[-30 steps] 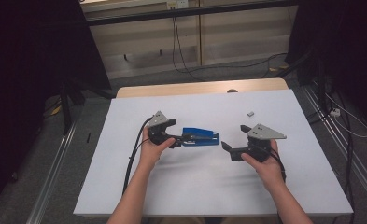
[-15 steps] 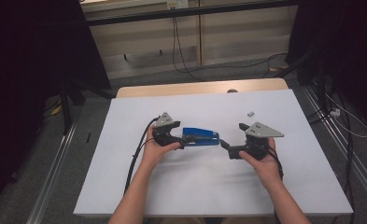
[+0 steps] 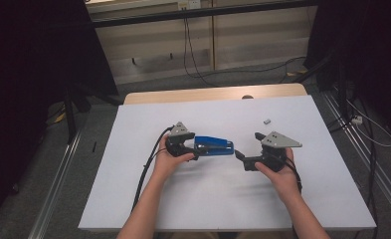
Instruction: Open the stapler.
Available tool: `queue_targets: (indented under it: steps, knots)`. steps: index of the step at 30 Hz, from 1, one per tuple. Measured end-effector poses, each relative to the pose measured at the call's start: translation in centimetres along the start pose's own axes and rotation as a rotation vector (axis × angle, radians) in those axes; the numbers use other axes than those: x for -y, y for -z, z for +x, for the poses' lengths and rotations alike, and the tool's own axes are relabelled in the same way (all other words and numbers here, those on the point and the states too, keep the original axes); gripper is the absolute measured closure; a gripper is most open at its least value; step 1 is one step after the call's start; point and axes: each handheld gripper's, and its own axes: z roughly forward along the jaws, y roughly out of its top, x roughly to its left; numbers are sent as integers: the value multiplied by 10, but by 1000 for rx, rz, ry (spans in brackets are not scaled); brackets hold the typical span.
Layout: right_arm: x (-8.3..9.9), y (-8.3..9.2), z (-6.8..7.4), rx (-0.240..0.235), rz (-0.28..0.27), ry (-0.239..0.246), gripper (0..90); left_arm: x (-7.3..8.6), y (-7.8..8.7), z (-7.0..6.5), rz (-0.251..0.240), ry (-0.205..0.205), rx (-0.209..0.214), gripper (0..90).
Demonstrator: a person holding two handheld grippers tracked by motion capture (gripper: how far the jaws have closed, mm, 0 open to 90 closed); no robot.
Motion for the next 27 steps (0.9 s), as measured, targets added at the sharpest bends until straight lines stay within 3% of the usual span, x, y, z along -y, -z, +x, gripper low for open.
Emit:
queue_targets:
  steps: [7,15,27]
  knots:
    - [0,1,0,3,2,-4,34,1,-3,0,20,-17,7,216]
    - [2,1,-1,7,6,-5,36,2,-6,2,27,-7,11,228]
    - [2,2,0,4,8,-7,36,1,-7,5,32,-14,4,356]
